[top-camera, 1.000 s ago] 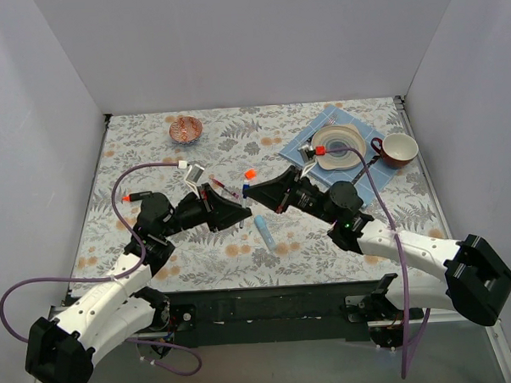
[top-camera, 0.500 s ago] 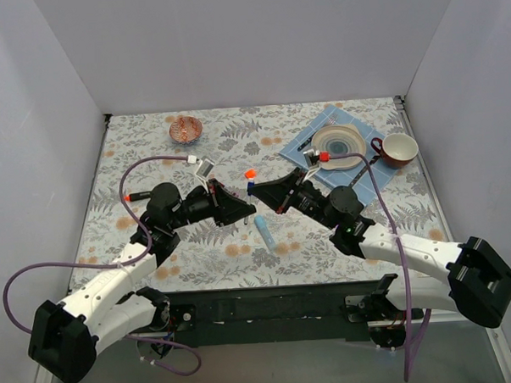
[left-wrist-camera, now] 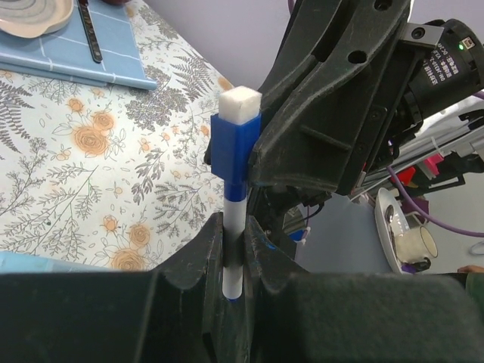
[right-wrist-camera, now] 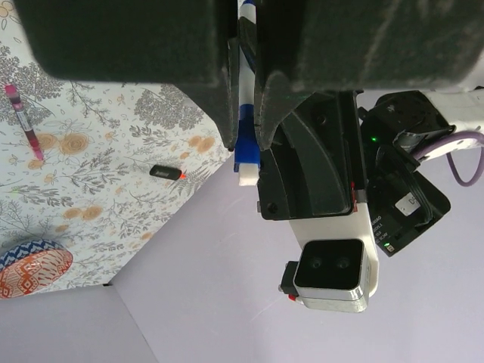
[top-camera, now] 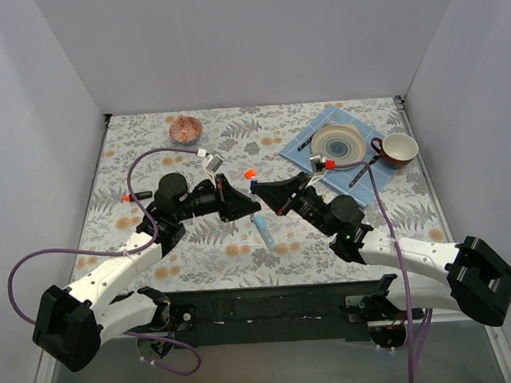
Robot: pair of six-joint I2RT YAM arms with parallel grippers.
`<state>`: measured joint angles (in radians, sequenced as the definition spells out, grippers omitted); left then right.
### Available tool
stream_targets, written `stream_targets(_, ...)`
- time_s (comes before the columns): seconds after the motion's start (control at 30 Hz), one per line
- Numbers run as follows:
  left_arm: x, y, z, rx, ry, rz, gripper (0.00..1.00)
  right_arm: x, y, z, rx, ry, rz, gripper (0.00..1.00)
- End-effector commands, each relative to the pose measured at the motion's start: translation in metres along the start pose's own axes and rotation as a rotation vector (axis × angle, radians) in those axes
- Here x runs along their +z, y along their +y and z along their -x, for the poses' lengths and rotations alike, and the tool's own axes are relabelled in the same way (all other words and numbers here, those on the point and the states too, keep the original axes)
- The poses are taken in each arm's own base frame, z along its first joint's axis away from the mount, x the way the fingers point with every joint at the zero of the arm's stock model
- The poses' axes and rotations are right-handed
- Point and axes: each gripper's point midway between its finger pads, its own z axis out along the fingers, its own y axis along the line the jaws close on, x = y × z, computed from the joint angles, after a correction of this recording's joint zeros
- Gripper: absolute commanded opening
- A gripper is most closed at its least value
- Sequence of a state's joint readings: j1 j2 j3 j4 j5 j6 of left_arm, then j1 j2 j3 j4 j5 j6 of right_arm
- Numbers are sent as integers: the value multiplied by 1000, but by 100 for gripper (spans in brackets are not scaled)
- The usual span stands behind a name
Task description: Insert the pens into the pen caps
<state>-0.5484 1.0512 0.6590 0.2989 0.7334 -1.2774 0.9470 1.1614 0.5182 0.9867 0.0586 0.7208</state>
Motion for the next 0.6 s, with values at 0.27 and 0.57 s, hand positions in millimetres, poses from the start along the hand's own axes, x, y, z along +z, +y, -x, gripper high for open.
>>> stream_targets(0.27, -14, -2, 133, 293, -418, 188, 0, -57, 52, -127, 158, 542, 187, 1)
stream_targets(0.57, -21, 7, 140, 291, -450, 264, 0, -56, 45, -140, 103, 568, 55, 1)
